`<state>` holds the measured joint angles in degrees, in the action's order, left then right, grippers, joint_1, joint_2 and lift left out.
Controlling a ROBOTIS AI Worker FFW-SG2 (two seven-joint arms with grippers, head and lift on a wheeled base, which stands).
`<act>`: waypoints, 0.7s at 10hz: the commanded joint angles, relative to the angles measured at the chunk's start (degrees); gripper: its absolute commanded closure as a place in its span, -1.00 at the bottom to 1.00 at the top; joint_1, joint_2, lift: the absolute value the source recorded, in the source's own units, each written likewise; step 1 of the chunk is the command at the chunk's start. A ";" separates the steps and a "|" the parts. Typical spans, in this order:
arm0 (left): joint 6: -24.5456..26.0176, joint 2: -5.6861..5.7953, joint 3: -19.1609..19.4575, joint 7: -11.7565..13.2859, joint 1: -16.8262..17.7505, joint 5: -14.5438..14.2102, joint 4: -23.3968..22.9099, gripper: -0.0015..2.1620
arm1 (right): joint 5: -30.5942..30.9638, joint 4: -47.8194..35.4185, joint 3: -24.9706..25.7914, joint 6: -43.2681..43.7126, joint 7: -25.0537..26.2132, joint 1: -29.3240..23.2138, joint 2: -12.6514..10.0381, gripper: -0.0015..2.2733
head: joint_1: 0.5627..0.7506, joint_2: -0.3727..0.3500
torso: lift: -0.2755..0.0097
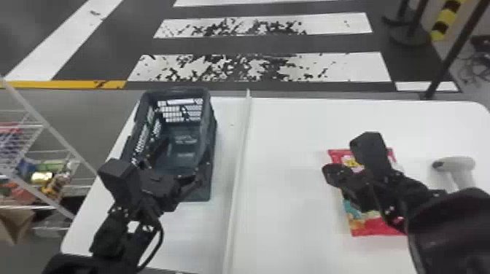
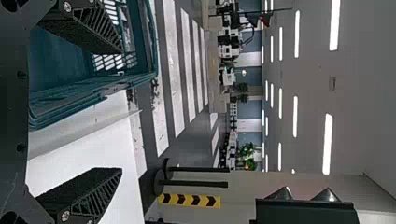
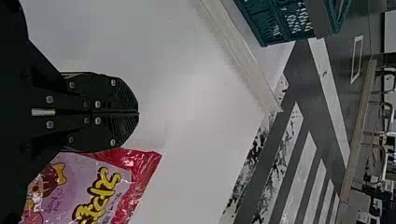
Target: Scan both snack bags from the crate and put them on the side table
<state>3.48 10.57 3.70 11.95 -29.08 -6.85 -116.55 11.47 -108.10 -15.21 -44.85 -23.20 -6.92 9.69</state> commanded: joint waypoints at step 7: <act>0.00 -0.02 0.17 0.00 -0.01 -0.09 0.09 -0.91 | 3.47 11.59 -0.70 0.94 0.08 7.63 -0.11 0.98 | 0.41 0.37 | 0.32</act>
<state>3.48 10.55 3.87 11.95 -29.09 -6.94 -116.49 14.93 -97.15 -15.98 -44.25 -23.13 0.40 9.56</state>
